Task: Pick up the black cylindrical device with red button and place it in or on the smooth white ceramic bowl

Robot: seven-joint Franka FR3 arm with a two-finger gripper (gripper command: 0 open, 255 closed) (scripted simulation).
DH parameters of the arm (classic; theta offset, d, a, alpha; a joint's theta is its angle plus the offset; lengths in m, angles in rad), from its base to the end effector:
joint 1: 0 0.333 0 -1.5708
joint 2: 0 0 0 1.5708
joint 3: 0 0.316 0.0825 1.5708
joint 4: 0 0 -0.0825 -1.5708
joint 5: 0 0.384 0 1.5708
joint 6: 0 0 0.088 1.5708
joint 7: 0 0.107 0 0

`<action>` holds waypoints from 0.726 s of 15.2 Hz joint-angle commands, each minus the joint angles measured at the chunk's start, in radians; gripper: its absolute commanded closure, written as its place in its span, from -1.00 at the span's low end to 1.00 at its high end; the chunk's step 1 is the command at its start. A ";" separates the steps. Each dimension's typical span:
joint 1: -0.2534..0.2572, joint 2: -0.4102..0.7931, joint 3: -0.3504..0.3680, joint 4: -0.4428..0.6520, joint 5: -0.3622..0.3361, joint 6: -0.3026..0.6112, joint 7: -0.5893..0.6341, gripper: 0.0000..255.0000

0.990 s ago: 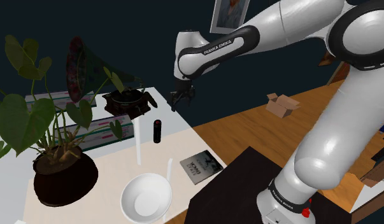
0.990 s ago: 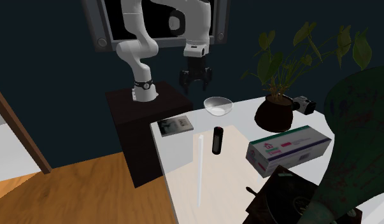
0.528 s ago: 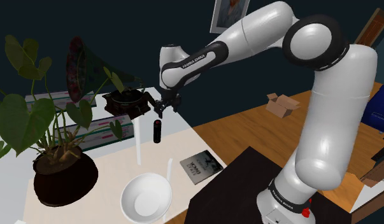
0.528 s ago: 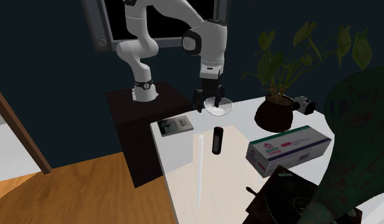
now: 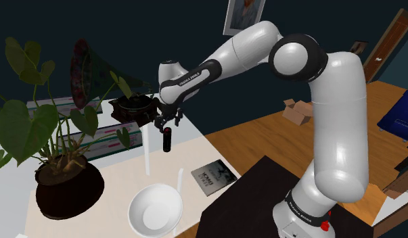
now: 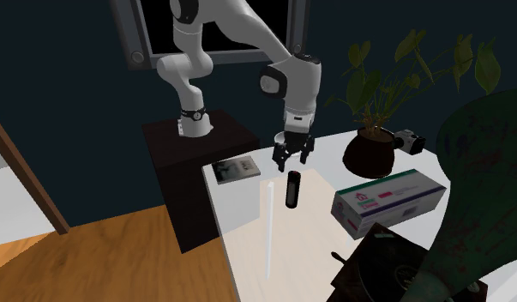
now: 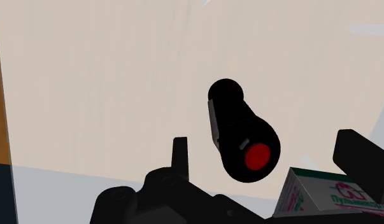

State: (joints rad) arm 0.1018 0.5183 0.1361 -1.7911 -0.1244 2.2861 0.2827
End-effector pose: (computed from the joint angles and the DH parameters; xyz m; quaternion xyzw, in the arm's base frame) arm 0.6374 0.1446 0.2628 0.9998 0.0103 -0.0048 0.0146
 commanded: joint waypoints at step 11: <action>0.004 0.049 -0.006 -0.005 -0.010 0.054 0.007 -1.00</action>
State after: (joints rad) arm 0.1056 0.5668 0.1297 -1.7964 -0.1340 2.3398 0.2893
